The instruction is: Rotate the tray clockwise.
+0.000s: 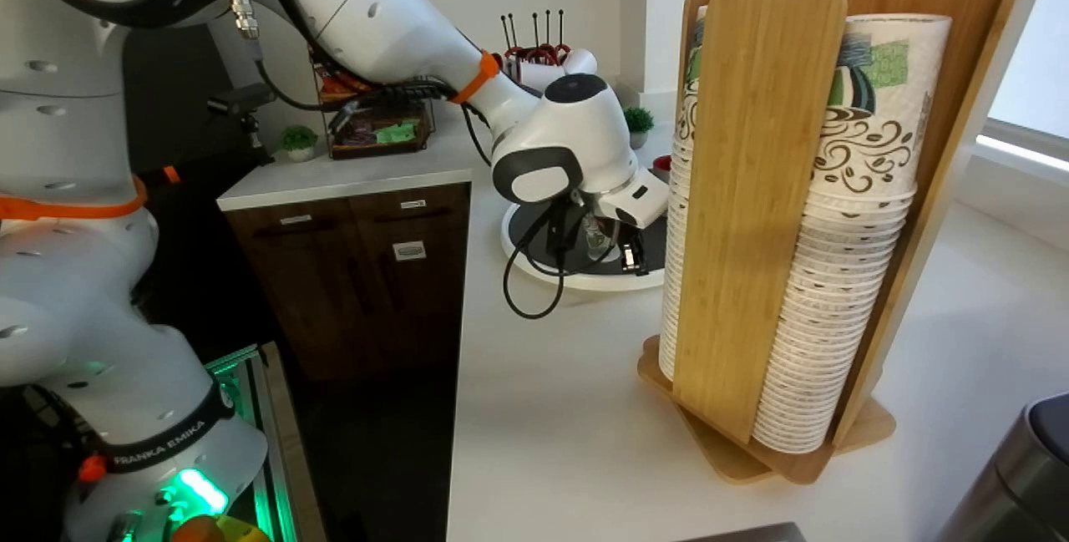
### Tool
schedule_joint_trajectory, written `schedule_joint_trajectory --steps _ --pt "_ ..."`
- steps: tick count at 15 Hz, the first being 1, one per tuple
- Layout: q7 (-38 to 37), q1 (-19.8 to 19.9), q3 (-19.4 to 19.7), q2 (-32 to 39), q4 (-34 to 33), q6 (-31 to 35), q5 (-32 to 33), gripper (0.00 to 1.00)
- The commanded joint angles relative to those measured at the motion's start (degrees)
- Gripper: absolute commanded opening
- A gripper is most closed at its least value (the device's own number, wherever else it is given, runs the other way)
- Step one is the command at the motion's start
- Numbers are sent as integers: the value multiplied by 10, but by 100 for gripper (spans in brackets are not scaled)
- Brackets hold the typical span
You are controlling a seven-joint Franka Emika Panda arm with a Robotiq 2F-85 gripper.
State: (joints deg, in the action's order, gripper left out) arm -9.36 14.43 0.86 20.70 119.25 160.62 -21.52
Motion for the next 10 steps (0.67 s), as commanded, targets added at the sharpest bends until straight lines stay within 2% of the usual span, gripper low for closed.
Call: schedule_joint_trajectory --steps 1,10 --pt "35 2 -10 -30 30 -49 -24 0" --pt "99 -21 -29 -103 84 -153 -81 0"
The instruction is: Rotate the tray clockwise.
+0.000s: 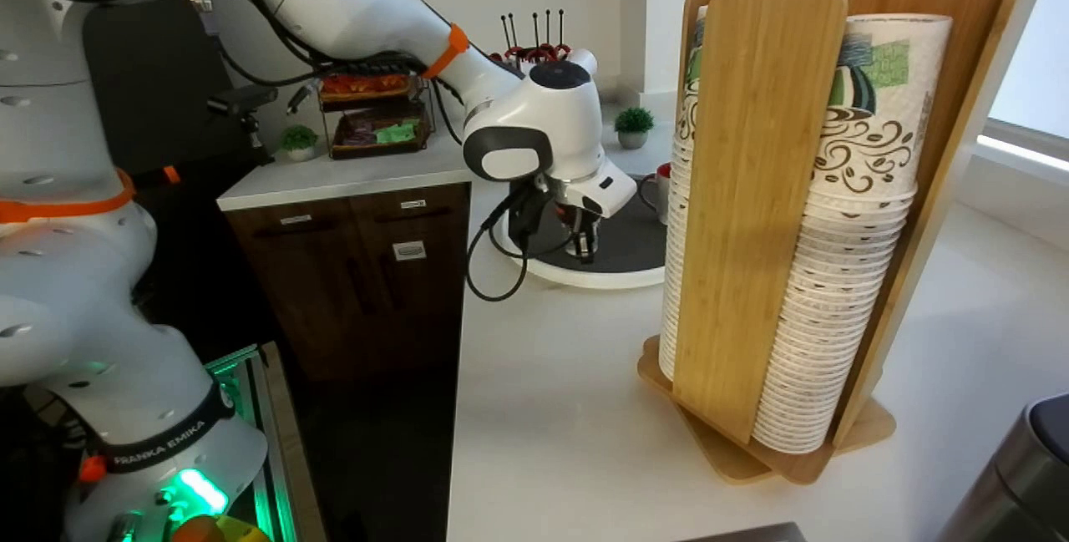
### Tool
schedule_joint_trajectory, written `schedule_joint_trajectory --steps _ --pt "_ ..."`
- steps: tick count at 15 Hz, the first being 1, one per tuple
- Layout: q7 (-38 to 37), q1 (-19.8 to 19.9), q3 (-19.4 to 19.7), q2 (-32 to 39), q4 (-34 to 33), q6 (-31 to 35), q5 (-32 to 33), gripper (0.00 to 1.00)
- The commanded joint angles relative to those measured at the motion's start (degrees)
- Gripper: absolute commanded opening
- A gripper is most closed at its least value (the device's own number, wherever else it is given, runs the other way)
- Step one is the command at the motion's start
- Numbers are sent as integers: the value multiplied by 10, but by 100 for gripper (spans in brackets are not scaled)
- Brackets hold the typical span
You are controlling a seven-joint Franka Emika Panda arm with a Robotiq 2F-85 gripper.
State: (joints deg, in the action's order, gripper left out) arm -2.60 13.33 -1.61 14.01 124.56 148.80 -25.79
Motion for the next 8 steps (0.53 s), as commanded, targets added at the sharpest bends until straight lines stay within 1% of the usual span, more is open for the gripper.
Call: schedule_joint_trajectory --steps 1,2,3,4,5,8 --pt "37 -16 -4 -45 39 -36 -46 0" --pt "39 -20 -3 -49 40 -36 -54 0" --pt "14 -30 11 -51 44 -17 -30 0" --pt "2 -31 18 -53 42 -29 -24 0" --pt "-9 -35 28 -54 45 -15 -7 0" --pt "-21 -34 50 -53 44 -15 8 0"
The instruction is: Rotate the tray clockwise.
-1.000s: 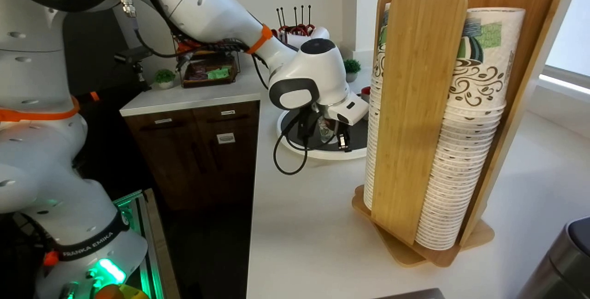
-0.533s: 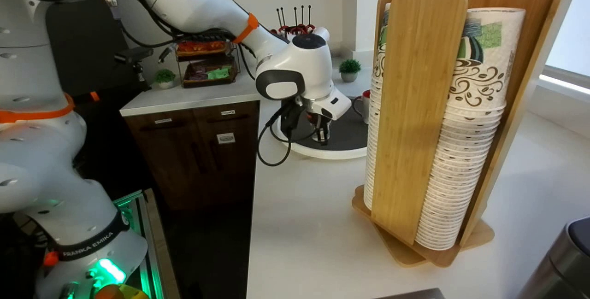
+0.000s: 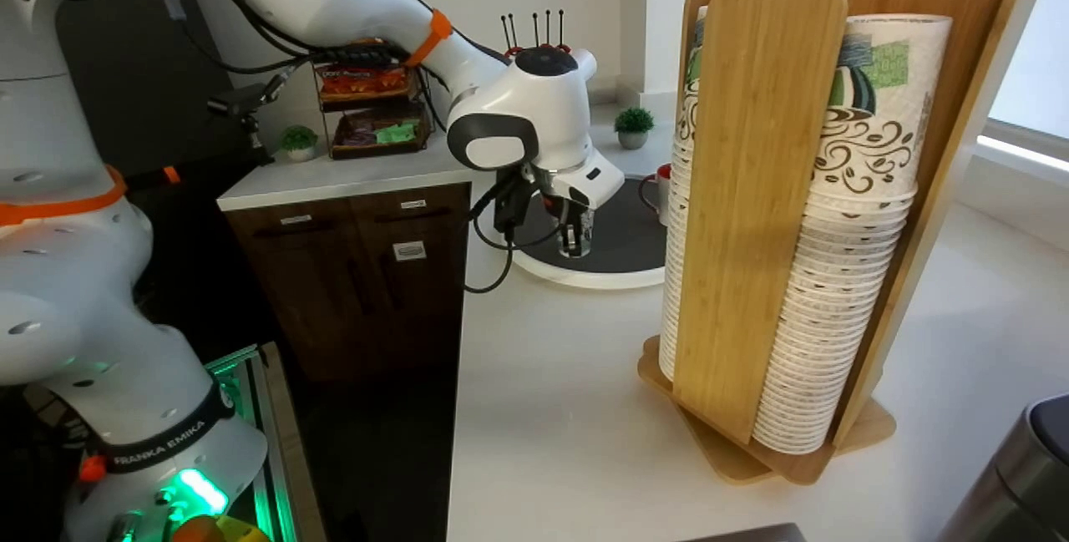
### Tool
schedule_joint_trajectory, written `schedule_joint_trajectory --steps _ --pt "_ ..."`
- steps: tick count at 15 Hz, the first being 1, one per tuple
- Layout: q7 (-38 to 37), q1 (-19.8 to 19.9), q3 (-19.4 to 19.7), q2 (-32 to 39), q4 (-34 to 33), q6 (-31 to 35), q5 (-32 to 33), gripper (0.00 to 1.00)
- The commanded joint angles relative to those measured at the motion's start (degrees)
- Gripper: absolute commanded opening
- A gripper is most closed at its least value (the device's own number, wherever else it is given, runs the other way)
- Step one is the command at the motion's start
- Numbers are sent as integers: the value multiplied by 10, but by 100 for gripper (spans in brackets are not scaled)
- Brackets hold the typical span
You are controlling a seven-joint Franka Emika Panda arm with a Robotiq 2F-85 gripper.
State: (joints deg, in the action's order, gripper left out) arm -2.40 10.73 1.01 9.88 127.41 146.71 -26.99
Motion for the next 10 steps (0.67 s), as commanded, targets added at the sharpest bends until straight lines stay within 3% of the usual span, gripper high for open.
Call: schedule_joint_trajectory --steps 1,7,10 --pt "-26 -7 30 -10 14 12 24 0" --pt "15 0 23 13 -10 76 -51 0" --pt "8 0 19 38 -32 110 -53 0"
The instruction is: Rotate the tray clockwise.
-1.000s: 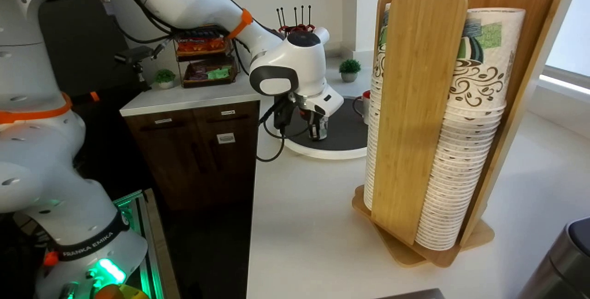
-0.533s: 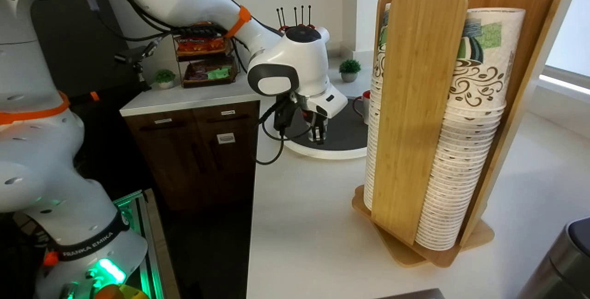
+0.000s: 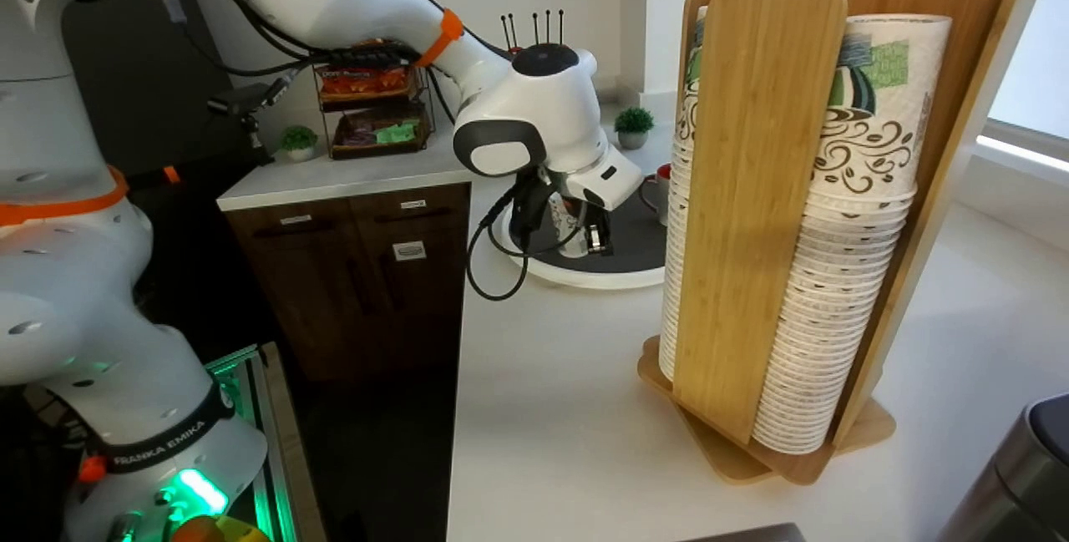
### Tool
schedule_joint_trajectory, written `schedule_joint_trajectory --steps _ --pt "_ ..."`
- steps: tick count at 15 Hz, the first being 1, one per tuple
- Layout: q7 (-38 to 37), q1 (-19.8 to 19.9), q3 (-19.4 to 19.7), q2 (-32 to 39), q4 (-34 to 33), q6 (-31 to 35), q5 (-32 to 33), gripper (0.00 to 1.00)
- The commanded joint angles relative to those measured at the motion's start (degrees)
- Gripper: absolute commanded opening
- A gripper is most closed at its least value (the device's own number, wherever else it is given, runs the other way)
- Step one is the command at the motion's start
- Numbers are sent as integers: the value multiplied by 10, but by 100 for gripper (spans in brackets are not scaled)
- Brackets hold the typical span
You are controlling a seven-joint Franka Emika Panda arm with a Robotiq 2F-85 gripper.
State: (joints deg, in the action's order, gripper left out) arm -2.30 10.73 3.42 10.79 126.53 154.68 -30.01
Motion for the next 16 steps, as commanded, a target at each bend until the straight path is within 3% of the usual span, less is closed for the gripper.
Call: schedule_joint_trajectory --steps 1,8,16 --pt "8 3 -8 39 -35 35 -27 0" --pt "69 36 -47 120 -126 43 -96 0" --pt "86 61 -61 174 -166 24 -85 0"
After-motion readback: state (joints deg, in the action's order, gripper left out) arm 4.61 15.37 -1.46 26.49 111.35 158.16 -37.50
